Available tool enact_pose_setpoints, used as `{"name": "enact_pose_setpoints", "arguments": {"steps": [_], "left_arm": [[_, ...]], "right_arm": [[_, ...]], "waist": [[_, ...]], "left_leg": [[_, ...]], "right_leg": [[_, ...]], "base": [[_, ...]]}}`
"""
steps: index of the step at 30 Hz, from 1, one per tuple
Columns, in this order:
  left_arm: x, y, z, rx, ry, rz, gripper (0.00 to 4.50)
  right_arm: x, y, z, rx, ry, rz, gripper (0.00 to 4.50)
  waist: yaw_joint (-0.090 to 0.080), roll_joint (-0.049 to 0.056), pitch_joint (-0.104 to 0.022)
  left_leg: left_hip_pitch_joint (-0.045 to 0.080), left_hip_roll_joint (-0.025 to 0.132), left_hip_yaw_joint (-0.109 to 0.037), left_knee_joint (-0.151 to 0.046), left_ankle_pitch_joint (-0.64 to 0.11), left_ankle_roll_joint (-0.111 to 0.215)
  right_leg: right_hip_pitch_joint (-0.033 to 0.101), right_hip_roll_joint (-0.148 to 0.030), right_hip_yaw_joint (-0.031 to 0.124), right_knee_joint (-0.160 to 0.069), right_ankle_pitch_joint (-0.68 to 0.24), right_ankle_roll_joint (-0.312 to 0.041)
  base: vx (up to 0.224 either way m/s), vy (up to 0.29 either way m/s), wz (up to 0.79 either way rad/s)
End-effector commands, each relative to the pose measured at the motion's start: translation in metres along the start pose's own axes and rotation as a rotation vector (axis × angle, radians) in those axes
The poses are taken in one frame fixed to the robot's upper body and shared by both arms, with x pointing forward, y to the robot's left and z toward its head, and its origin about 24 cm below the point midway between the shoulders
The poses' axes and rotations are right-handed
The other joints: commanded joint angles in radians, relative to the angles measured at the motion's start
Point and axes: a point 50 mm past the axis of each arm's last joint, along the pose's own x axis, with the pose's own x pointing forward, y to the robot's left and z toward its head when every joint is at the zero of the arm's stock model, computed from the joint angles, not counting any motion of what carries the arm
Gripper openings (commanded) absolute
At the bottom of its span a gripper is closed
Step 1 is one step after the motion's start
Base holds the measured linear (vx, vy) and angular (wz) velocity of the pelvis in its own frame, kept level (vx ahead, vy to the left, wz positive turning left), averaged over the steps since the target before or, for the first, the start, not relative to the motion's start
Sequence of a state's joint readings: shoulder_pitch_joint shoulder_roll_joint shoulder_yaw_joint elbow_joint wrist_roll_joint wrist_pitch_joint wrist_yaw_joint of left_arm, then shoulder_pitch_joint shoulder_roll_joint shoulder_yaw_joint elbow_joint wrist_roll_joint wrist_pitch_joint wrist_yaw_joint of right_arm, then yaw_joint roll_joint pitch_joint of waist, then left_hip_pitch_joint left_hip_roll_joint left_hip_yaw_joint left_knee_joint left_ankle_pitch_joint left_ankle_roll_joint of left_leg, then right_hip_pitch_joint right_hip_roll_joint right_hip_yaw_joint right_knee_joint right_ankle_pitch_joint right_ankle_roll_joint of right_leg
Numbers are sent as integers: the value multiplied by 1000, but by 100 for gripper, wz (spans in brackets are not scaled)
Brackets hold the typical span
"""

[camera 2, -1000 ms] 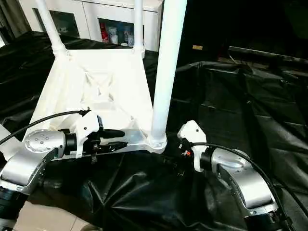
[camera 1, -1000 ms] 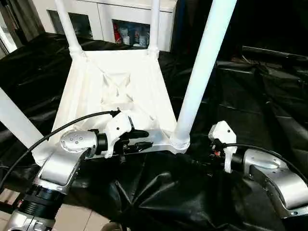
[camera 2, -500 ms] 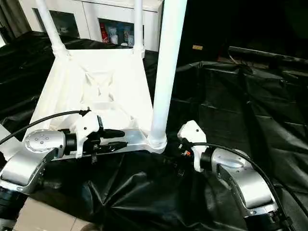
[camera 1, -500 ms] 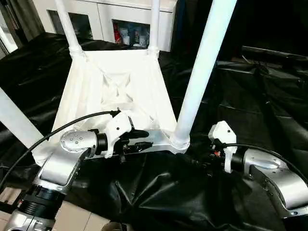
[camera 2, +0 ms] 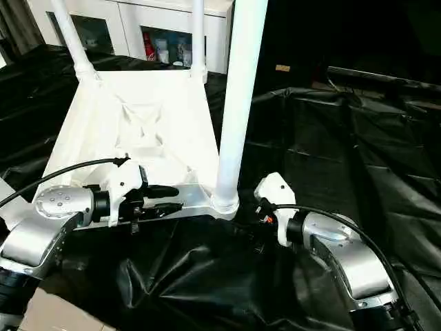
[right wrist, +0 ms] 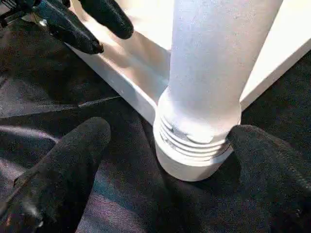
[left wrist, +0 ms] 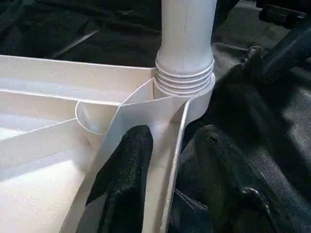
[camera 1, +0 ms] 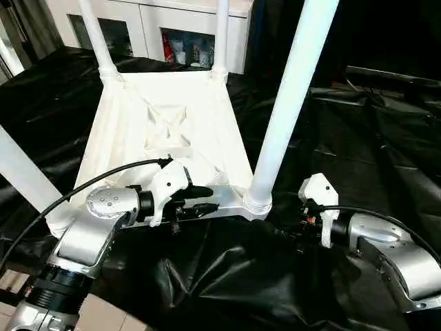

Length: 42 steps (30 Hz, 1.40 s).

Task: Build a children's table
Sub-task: Rotate leg to tighten

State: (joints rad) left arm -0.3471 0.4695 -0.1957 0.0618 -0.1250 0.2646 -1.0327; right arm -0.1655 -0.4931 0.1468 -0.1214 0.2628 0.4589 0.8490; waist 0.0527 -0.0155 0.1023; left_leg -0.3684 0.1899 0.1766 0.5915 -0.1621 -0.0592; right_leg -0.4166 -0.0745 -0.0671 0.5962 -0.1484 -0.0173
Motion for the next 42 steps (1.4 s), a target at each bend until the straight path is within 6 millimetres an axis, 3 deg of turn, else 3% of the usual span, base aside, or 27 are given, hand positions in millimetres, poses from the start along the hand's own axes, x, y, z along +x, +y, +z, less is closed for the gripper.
{"name": "enact_pose_setpoints", "arguments": {"steps": [1, 42], "left_arm": [[0, -2, 0, 1, 6, -11, 172], [0, -2, 0, 1, 6, -11, 172]], "right_arm": [[0, 3, 7, -34, -18, 17, 450], [0, 3, 7, -34, -18, 17, 450]], "waist": [[2, 1, -74], [1, 1, -74]], "left_leg": [[12, 29, -15, -72, -337, 18], [12, 29, -15, -73, -339, 18]], "right_leg": [[42, -58, 41, -97, -512, -99], [42, -58, 40, -96, -510, -100]], "base": [[0, 0, 0], [0, 0, 0]]}}
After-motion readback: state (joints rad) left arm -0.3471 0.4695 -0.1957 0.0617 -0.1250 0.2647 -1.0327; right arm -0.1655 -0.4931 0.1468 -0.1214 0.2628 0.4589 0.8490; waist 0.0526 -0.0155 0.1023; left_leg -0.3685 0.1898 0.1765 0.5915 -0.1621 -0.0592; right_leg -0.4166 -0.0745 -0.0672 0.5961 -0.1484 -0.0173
